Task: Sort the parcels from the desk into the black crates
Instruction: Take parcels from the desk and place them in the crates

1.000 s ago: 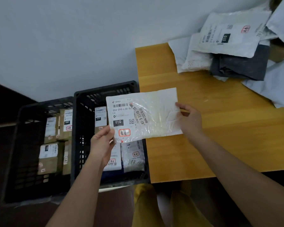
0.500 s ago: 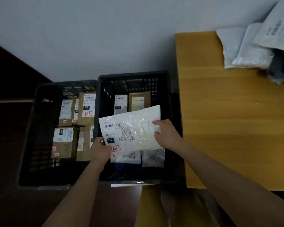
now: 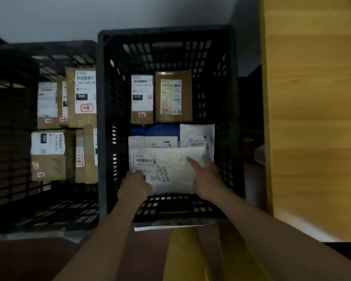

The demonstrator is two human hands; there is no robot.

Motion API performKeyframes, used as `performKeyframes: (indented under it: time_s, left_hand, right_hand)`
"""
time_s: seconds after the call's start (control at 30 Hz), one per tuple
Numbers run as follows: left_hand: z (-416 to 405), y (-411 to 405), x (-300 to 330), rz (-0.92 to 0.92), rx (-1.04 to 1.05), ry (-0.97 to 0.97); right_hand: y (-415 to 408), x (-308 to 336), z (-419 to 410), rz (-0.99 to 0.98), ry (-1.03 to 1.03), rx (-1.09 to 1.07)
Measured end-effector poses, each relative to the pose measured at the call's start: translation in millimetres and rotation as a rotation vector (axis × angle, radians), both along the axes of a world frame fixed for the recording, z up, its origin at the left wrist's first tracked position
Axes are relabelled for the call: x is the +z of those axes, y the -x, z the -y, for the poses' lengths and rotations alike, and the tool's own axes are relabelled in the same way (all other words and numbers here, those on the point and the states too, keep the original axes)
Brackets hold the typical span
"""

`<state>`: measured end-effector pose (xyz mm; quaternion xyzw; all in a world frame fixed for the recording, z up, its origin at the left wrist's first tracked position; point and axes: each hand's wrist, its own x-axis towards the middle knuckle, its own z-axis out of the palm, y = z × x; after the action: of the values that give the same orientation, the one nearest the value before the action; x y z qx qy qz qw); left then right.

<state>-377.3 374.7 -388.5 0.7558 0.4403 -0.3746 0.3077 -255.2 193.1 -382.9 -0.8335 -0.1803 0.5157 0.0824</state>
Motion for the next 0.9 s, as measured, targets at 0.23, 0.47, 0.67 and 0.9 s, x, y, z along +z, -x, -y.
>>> performKeyframes:
  time_s: [0.23, 0.47, 0.67, 0.9]
  left_hand:
    - [7, 5, -42, 0.092, -0.112, 0.161]
    - [1, -15, -19, 0.020, -0.111, 0.176]
    - [6, -45, 57, 0.151, -0.297, -0.119]
    - [22, -107, 150, 0.345, -0.460, -0.350]
  right_hand:
    - [3, -30, -2, -0.027, 0.061, 0.260]
    - [-10, -8, -14, -0.039, 0.109, 0.311]
    - [-23, 57, -18, 0.303, -0.068, 0.339]
    - [-60, 140, 3, 0.735, -0.262, 0.239]
